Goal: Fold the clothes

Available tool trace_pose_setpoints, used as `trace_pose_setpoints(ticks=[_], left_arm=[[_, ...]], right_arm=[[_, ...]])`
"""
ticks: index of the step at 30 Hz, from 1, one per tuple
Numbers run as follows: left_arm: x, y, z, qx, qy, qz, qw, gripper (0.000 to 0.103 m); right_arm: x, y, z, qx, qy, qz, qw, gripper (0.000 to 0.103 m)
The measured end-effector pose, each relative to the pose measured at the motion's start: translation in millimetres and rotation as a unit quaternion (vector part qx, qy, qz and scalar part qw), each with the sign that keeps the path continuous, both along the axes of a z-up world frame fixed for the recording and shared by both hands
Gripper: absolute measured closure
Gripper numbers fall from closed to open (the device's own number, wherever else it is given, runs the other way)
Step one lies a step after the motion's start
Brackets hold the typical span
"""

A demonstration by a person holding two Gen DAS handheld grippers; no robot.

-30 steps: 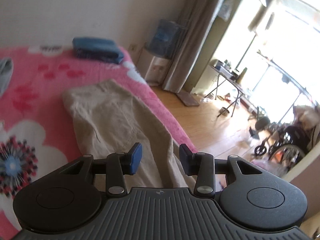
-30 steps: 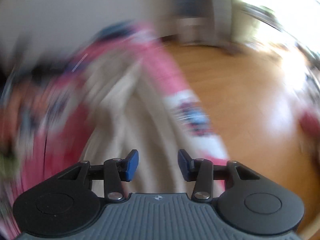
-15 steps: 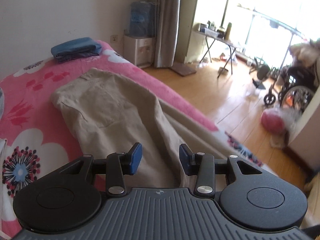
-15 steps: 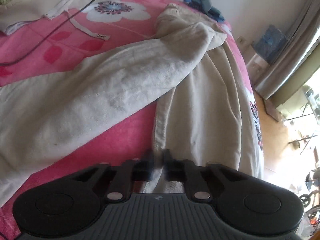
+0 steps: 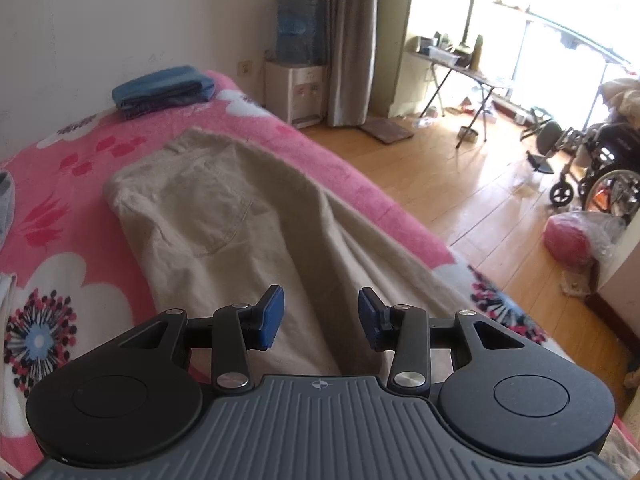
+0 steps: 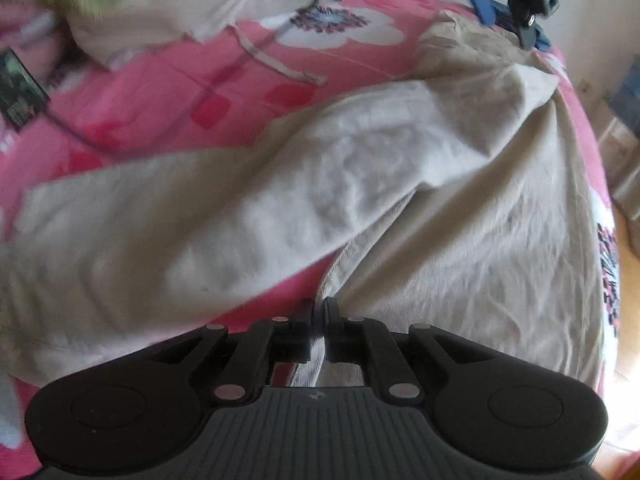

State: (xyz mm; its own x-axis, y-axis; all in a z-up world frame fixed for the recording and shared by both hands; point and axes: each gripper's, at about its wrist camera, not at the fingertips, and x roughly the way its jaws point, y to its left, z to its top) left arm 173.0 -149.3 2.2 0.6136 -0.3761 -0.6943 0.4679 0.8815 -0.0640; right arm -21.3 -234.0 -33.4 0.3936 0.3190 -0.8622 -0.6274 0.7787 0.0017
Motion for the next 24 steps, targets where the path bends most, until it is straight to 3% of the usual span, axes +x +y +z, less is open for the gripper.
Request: trace_pose_setpoints(ticks=[3, 5, 8, 10, 14, 17, 19, 21, 24], left_arm=[[7.8, 9.1, -6.6, -0.011, 0.009, 0.037, 0.9992, 0.062], [14.8, 15.4, -11.5, -0.024, 0.023, 0.061, 0.9976, 0.062], [21.3, 18.9, -20.7, -0.025, 0.029, 0.091, 0.9951, 0.062], [21.6, 18.1, -26.0, -0.019, 0.027, 0.100, 0.9944, 0.062], [17.0, 14.3, -30.7, 0.001, 0.016, 0.095, 0.9953, 0.062], [11.9, 14.5, -30.0, 0.006, 0.007, 0.086, 0.9962, 0.062], [11.1, 13.4, -31.9, 0.010, 0.004, 0.081, 0.9967, 0.062], [10.5, 12.1, -34.1, 0.014, 0.002, 0.076, 0.9970, 0.062], [11.2, 8.9, -38.4, 0.018, 0.002, 0.072, 0.9972, 0.062]], right_arm=[[11.7, -45.0, 30.0, 0.103, 0.030, -0.027, 0.994, 0.070], [27.8, -83.5, 46.4, 0.167, 0.027, -0.065, 0.983, 0.069], [76.7, -135.2, 55.5, 0.224, -0.013, -0.165, 0.960, 0.068], [122.8, -154.6, 43.4, 0.221, -0.035, -0.232, 0.947, 0.067], [196.4, -166.3, 0.7, 0.166, -0.045, -0.287, 0.942, 0.067], [204.4, -179.7, -22.2, 0.208, -0.015, -0.323, 0.923, 0.067], [200.6, -186.2, -29.4, 0.230, -0.009, -0.327, 0.917, 0.071], [195.7, -191.1, -30.2, 0.236, -0.005, -0.329, 0.915, 0.091], [190.8, -201.5, -28.6, 0.272, 0.010, -0.328, 0.905, 0.102]])
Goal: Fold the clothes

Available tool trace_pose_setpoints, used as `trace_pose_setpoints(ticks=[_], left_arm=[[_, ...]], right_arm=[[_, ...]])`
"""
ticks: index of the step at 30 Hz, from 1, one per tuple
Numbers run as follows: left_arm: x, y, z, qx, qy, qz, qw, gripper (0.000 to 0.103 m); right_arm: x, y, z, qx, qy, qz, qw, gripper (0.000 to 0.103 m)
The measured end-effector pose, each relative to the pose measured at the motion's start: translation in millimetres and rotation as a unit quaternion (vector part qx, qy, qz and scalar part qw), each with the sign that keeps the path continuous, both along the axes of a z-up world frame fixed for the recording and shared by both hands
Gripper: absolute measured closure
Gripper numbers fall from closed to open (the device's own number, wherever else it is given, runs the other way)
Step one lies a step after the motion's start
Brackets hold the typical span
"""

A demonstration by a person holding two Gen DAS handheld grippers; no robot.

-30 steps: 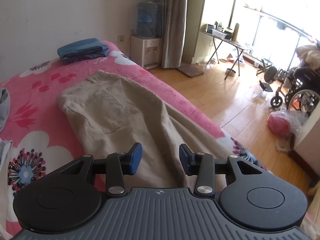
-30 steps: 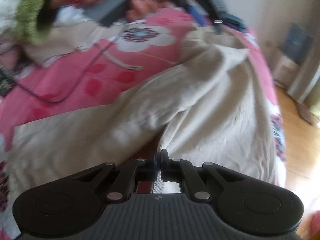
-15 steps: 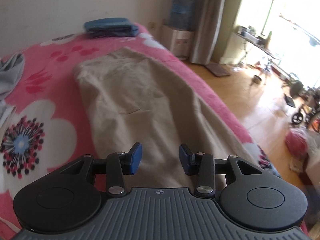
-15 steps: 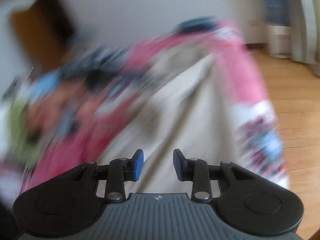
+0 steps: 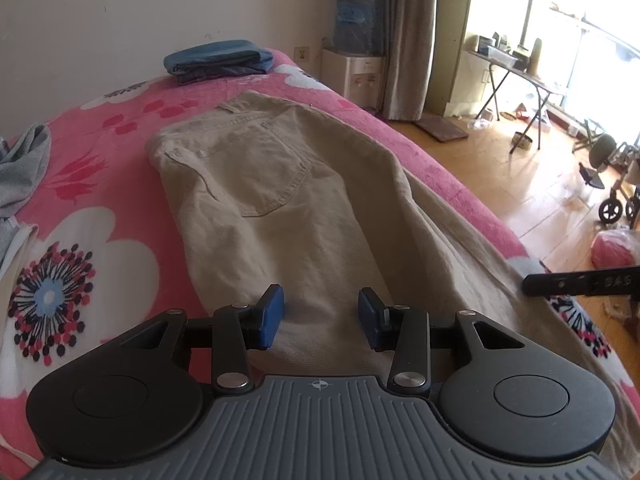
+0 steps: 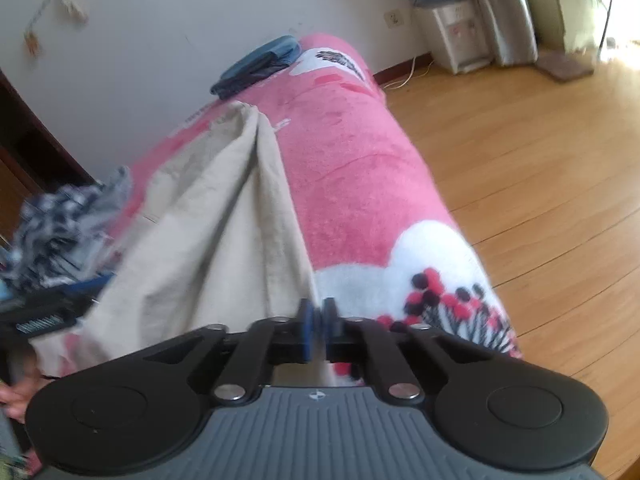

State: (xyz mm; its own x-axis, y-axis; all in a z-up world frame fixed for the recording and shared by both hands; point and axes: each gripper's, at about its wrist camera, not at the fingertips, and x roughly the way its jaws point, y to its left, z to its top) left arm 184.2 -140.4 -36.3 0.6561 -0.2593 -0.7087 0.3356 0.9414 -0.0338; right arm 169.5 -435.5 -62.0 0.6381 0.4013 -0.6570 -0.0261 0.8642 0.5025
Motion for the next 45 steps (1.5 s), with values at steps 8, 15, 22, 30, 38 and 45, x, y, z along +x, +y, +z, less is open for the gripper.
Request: trace_pose_setpoints(ticks=[8, 15, 22, 30, 38, 45], left_arm=[[1.5, -6.0, -7.7, 0.004, 0.007, -0.003, 1.0000, 0.062], [0.9, -6.5, -12.0, 0.005, 0.006, 0.000, 1.0000, 0.062], [-0.4, -10.0, -14.6, 0.022, -0.001, -0.006, 0.9997, 0.062], [-1.6, -7.8, -12.8, 0.023, -0.001, -0.010, 0.9997, 0.062], [-10.0, -3.4, -8.8, 0.008, -0.006, -0.028, 0.9996, 0.062], [-25.0, -7.3, -9.6, 0.006, -0.013, -0.050, 0.9987, 0.061]], right_arm=[[0.6, 6.2, 9.6, -0.034, -0.014, 0.000, 0.999, 0.096], [-3.1, 12.5, -2.4, -0.043, -0.005, 0.004, 0.999, 0.103], [-25.9, 18.0, 19.8, -0.105, -0.047, -0.052, 0.992, 0.103], [-9.6, 33.3, -3.1, -0.231, -0.009, -0.091, 0.969, 0.101], [-26.5, 16.9, 39.5, -0.102, -0.021, -0.145, 0.984, 0.097], [9.6, 93.5, 67.9, -0.069, -0.059, -0.053, 0.994, 0.051]])
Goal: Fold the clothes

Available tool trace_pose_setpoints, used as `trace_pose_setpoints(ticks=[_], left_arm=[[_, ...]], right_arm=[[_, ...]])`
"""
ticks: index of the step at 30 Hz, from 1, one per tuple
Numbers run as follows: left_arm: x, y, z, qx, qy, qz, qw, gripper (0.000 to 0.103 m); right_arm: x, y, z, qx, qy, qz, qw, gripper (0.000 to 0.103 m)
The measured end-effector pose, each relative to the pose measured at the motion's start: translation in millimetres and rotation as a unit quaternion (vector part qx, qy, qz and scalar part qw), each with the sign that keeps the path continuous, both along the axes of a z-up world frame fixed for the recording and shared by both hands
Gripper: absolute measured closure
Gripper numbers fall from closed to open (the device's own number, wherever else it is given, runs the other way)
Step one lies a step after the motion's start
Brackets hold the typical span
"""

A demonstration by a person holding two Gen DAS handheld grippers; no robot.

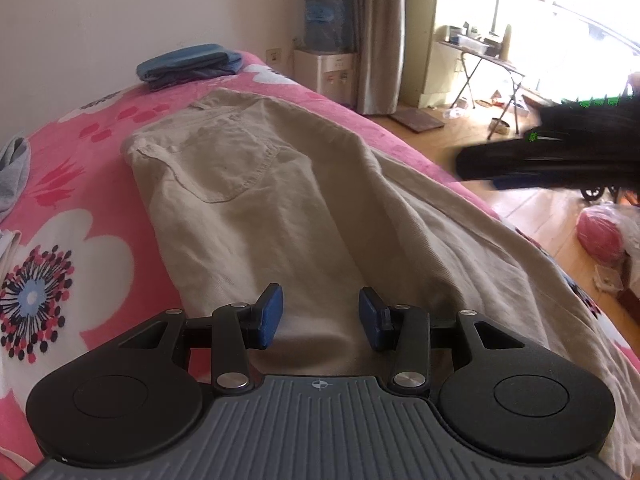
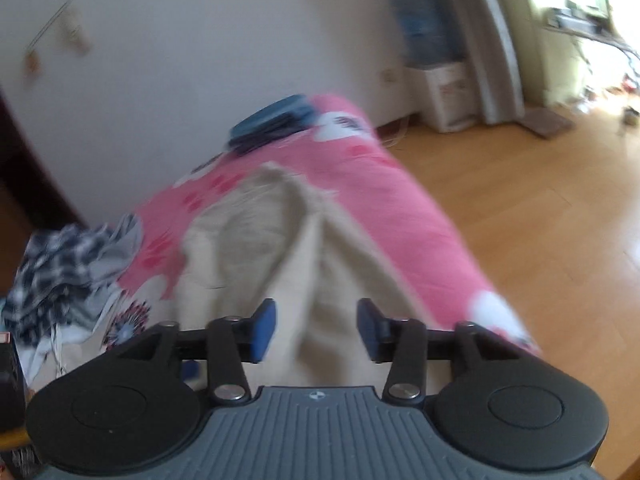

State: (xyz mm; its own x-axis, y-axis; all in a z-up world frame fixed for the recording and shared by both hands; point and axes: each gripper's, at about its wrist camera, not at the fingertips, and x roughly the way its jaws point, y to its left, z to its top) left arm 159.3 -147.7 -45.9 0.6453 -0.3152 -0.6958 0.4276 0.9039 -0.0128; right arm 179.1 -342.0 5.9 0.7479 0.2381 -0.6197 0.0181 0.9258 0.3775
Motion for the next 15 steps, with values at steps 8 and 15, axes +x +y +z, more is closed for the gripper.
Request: trace_pose_setpoints(ticks=[8, 15], left_arm=[[-17.1, 0.8, 5.0, 0.002, -0.005, -0.033, 0.9994, 0.060], [-12.9, 1.6, 12.0, -0.026, 0.025, -0.039, 0.9986, 0.058]], right_arm=[[43.5, 28.9, -30.4, -0.070, 0.045, -0.022, 0.996, 0.103], [31.1, 6.1, -26.0, -0.038, 0.019, -0.057, 0.997, 0.103]])
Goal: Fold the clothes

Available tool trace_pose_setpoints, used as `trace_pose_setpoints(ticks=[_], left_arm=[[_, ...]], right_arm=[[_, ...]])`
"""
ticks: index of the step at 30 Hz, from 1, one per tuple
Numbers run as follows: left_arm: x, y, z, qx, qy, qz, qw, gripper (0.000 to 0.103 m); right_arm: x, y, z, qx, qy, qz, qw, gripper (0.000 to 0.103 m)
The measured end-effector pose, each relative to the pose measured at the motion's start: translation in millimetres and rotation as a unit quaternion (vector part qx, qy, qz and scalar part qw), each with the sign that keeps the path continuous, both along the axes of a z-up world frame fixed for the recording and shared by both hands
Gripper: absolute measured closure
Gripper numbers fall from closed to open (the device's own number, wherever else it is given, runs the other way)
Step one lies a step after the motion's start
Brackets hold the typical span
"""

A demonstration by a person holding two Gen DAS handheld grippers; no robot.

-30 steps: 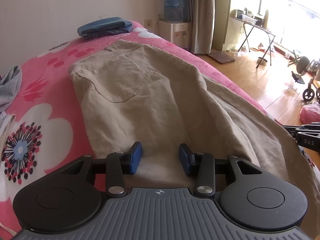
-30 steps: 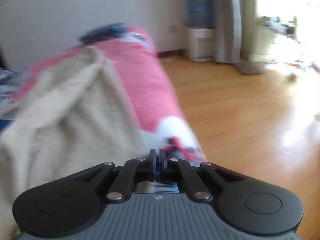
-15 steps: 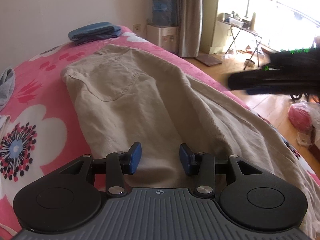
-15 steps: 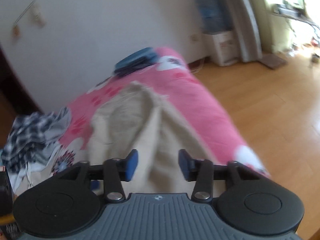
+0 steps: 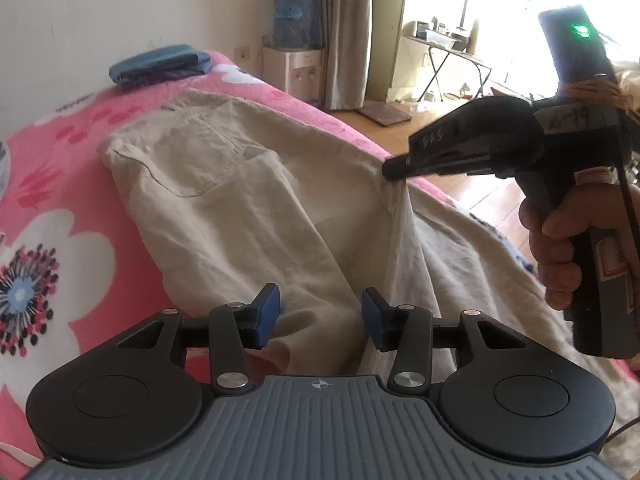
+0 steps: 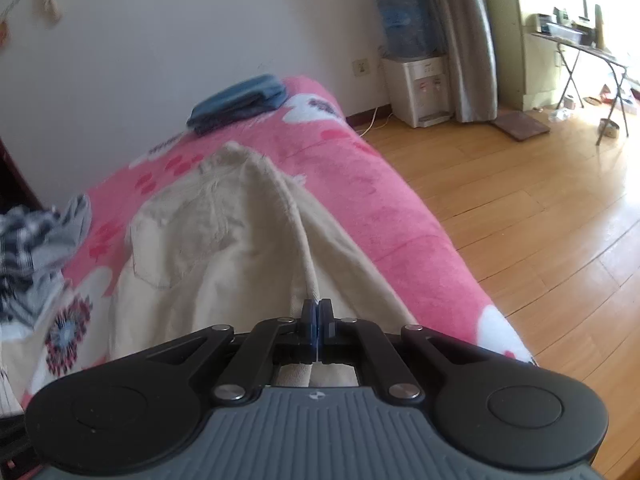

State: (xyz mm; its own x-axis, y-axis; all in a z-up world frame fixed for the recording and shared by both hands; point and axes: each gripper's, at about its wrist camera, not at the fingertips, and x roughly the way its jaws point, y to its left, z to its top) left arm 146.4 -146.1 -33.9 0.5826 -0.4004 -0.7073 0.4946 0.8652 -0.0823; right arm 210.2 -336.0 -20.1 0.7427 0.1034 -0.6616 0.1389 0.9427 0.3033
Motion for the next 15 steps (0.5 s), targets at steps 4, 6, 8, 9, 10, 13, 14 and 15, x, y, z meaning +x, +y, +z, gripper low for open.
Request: trace_pose_setpoints(ticks=[4, 6, 8, 9, 10, 13, 14, 15], left_arm=[[3.8, -1.1, 4.0, -0.021, 0.015, 0.000, 0.9997, 0.058], [7.0, -2.9, 2.8, -0.027, 0.023, 0.003, 0.9994, 0.058], [9.5, -5.2, -0.7, -0.028, 0.031, 0.006, 0.9991, 0.058], [10.2, -6.3, -2.6, -0.028, 0.033, 0.007, 0.9990, 0.058], [10.7, -7.2, -4.2, -0.029, 0.035, 0.008, 0.9989, 0.058], [12.3, -9.1, -6.5, -0.033, 0.042, 0.007, 0.9986, 0.058], [13.0, -9.4, -6.4, -0.035, 0.043, 0.006, 0.9985, 0.058], [13.7, -9.7, -6.4, -0.036, 0.045, 0.005, 0.9983, 0.058]], right_arm=[[-7.4, -11.8, 13.3, 0.016, -0.027, -0.017, 0.999, 0.103], [-4.0, -17.0, 10.4, 0.012, -0.024, -0.021, 0.999, 0.103], [0.3, -23.8, -0.5, 0.013, -0.011, -0.029, 0.999, 0.103], [2.8, -27.4, -7.8, 0.015, -0.001, -0.034, 0.999, 0.103], [4.8, -30.9, -14.4, 0.018, 0.007, -0.038, 0.999, 0.103], [1.1, -36.6, -21.9, 0.034, 0.002, -0.047, 0.998, 0.103], [-0.2, -38.2, -23.6, 0.038, 0.000, -0.049, 0.998, 0.103], [-1.9, -37.8, -20.8, 0.038, -0.007, -0.049, 0.998, 0.103]])
